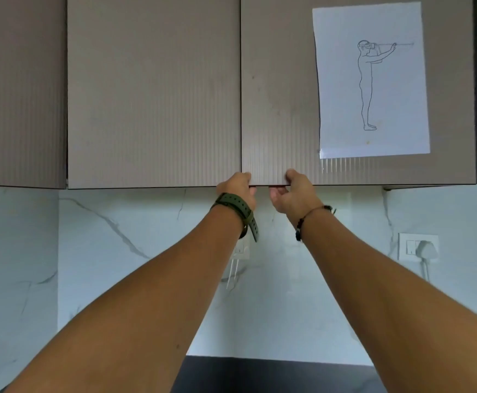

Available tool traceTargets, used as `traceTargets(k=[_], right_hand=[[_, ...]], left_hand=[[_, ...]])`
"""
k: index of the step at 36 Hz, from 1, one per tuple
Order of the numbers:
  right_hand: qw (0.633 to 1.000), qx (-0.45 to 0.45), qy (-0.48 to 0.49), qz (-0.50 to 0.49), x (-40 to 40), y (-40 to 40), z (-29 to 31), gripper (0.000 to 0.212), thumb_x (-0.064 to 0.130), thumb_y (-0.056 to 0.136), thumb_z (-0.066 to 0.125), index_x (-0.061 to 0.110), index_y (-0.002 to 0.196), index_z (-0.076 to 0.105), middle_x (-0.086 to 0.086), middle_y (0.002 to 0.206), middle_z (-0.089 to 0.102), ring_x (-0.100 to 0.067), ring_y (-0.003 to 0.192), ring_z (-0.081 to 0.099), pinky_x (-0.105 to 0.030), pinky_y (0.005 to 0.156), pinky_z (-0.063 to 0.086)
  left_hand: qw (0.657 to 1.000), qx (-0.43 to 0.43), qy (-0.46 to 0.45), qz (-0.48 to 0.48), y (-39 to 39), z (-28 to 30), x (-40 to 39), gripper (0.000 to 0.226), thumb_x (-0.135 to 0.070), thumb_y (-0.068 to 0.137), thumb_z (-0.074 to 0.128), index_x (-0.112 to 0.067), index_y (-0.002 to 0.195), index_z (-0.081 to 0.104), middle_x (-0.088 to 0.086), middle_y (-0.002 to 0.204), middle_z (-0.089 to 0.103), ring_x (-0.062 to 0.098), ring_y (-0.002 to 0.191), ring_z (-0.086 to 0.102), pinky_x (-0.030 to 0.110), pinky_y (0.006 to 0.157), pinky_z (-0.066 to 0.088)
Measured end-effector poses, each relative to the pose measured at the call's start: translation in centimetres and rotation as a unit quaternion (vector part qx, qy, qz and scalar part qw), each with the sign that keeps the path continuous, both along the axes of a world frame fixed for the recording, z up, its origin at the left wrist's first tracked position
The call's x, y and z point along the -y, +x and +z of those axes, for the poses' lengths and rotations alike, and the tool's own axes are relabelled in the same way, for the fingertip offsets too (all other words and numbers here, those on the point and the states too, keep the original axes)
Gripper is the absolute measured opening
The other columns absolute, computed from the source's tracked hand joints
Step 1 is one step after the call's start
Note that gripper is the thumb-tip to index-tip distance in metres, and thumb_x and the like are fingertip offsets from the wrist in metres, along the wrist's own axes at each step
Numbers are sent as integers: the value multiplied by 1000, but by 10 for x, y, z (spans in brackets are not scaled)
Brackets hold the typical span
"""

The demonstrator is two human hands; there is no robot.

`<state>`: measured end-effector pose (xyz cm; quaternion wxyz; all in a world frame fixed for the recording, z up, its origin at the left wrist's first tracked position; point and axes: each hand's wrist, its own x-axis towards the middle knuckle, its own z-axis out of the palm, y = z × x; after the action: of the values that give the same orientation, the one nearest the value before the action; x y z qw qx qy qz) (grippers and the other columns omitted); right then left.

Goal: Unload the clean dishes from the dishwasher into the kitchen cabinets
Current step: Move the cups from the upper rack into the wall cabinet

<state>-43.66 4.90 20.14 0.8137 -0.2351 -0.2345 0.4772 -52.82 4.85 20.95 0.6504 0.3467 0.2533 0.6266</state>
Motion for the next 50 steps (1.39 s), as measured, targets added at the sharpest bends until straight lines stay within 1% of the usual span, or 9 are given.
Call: traceTargets(k=[6,14,21,26,31,35,39,42,50], right_hand=[[997,22,1,-72,34,-7,-7,11,12,91,59,1,90,57,-11,76,55,-18,71,57,-29,84,53],[954,181,-11,-238,110,-13,-22,22,17,84,67,2,90,53,-7,77,51,-20,66,57,-31,62,58],[700,431,64,-567,178,-14,-26,36,18,81,68,20,104,40,-1,109,46,-18,102,51,-31,87,46],[642,476,126,-588,229,-28,7,21,30,90,55,22,108,49,8,104,56,-5,96,55,-24,84,48],[515,589,25,-623,283,-22,29,56,39,81,64,20,128,41,7,117,56,-10,102,57,-25,85,48],[436,623,-90,-644,323,-6,38,39,16,81,60,15,115,41,8,78,51,-17,71,52,-22,57,40],[457,592,-111,-655,358,18,41,22,2,77,53,5,94,39,-2,74,46,-19,64,43,-33,55,37],[479,552,-113,-673,381,47,41,20,-1,77,53,7,91,40,1,72,44,-16,61,40,-28,52,33],[506,450,-126,-725,439,141,33,36,4,79,59,19,110,48,-2,100,58,-8,75,54,-23,57,44]], left_hand=[[995,-15,98,23,-1,-11,21,9,-8,86,64,-3,91,59,7,92,58,16,77,56,25,80,52],[958,-27,260,117,0,-29,79,23,-14,84,64,-15,74,44,-1,65,44,9,56,40,9,44,40],[888,-52,426,167,4,-40,143,24,-13,82,68,-19,74,47,-9,63,53,-2,52,52,9,50,43],[824,-50,535,179,25,-42,178,25,-19,75,73,-13,77,48,3,74,59,16,67,55,24,57,48],[757,-12,629,174,55,-36,214,35,-27,70,62,-5,97,55,0,89,57,4,78,52,6,64,40],[749,-8,651,126,95,-33,242,45,-24,75,53,-9,117,47,3,102,60,9,89,56,1,70,38],[746,-23,663,48,148,-23,263,49,-8,85,56,-10,131,38,6,126,51,20,116,52,22,93,46],[738,-41,668,80,189,-20,277,65,-8,88,57,-3,144,24,17,150,29,34,140,25,46,115,24],[676,-203,680,198,279,-25,334,76,-5,78,52,0,139,7,26,147,30,38,136,32,47,102,40]])
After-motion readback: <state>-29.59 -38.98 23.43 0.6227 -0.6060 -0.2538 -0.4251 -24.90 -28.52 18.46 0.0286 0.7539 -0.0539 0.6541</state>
